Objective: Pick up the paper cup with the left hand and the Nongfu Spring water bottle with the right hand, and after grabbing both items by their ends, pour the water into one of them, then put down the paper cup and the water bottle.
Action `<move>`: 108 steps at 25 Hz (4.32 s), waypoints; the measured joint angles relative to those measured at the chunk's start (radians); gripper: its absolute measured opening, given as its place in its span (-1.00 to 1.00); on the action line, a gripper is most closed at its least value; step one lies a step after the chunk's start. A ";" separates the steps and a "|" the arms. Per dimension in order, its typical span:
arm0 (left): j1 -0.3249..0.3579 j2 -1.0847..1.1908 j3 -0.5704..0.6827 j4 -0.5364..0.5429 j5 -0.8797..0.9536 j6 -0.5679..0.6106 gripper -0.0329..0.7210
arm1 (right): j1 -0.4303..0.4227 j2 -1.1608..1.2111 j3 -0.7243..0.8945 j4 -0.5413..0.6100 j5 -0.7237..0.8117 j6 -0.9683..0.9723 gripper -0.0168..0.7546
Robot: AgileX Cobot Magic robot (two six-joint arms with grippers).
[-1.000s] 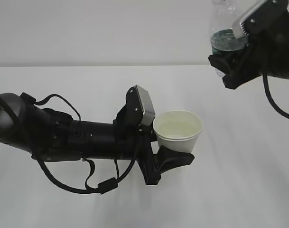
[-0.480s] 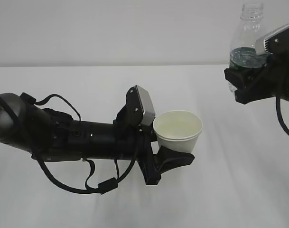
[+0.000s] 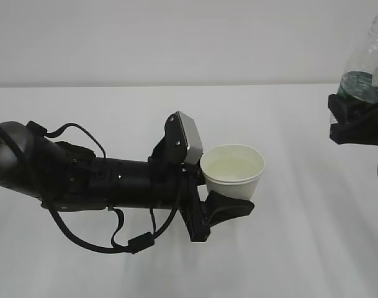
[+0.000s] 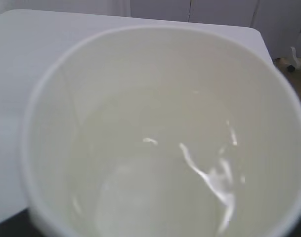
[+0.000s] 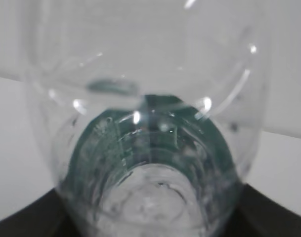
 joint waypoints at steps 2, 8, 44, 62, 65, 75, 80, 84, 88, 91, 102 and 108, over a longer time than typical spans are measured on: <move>0.000 0.000 0.000 0.000 0.000 0.000 0.28 | 0.000 0.000 0.016 0.039 -0.018 -0.018 0.18; 0.000 0.000 0.000 -0.045 0.000 0.000 0.28 | 0.000 0.000 0.035 0.087 -0.037 -0.036 0.18; 0.255 0.000 0.000 -0.261 -0.003 0.037 0.28 | 0.000 0.000 0.037 0.087 -0.047 -0.040 0.15; 0.430 0.000 0.000 -0.278 -0.003 0.039 0.28 | 0.000 0.000 0.037 0.087 -0.047 -0.028 0.15; 0.461 0.000 0.000 -0.282 -0.003 0.039 0.28 | 0.000 0.000 0.037 0.087 -0.047 -0.028 0.15; 0.547 0.000 0.000 -0.308 -0.003 0.039 0.28 | 0.000 0.000 0.037 0.087 -0.047 -0.026 0.14; 0.578 0.000 0.000 -0.333 -0.003 0.046 0.28 | 0.000 0.000 0.037 0.087 -0.047 -0.026 0.14; 0.596 0.002 0.000 -0.364 -0.003 0.071 0.28 | 0.000 0.000 0.037 0.087 -0.047 -0.026 0.14; 0.605 0.004 0.000 -0.399 -0.003 0.082 0.28 | 0.000 0.000 0.037 0.087 -0.047 -0.021 0.14; 0.605 0.030 0.000 -0.426 -0.003 0.086 0.28 | 0.000 0.000 0.037 0.073 -0.047 -0.014 0.14; 0.605 0.130 0.000 -0.551 -0.020 0.167 0.27 | 0.000 0.000 0.037 0.066 -0.047 0.002 0.13; 0.605 0.144 0.000 -0.620 -0.030 0.219 0.27 | 0.000 0.000 0.037 0.058 -0.047 0.010 0.13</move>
